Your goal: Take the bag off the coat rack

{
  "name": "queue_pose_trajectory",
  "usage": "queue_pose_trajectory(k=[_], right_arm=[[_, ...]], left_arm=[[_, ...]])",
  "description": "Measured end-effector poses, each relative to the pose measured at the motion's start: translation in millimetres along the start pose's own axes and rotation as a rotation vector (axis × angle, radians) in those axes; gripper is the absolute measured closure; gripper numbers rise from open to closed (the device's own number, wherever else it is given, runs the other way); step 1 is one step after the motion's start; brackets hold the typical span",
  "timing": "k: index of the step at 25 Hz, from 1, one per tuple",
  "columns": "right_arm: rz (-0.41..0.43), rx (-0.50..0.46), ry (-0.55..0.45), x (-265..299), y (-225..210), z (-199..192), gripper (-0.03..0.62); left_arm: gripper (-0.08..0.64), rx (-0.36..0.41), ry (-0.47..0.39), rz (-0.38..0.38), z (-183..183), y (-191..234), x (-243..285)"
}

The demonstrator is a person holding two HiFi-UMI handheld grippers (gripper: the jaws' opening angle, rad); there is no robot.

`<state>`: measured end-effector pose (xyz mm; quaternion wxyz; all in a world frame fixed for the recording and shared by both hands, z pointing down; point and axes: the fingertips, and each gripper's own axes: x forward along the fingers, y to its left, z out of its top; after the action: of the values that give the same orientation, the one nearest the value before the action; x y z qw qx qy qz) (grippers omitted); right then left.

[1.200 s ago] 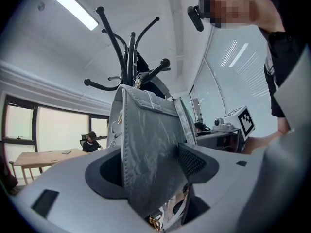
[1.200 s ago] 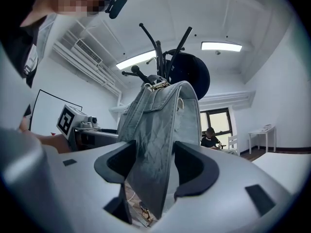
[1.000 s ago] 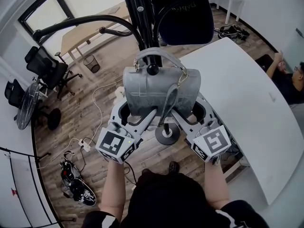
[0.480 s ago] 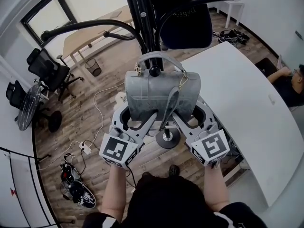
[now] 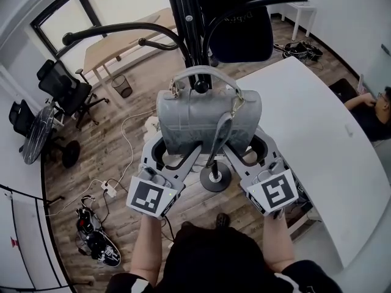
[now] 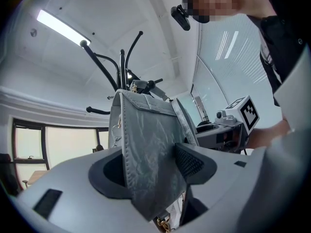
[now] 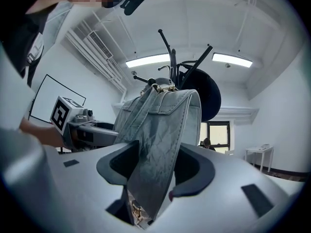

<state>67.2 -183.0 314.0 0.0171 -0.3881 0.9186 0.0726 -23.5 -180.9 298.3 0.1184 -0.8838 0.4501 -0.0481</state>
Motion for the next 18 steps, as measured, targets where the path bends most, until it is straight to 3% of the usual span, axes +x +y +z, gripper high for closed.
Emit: queue_pose_trajectory(k=[12, 18], right_arm=[[-0.015, -0.011, -0.018, -6, 11, 4, 0.368], [-0.072, -0.026, 0.008, -10, 22, 2, 0.368]], left_arm=[[0.268, 0.009, -0.043, -0.005, 5, -6, -13], [0.268, -0.011, -0.069, -0.067, 0, -5, -20]])
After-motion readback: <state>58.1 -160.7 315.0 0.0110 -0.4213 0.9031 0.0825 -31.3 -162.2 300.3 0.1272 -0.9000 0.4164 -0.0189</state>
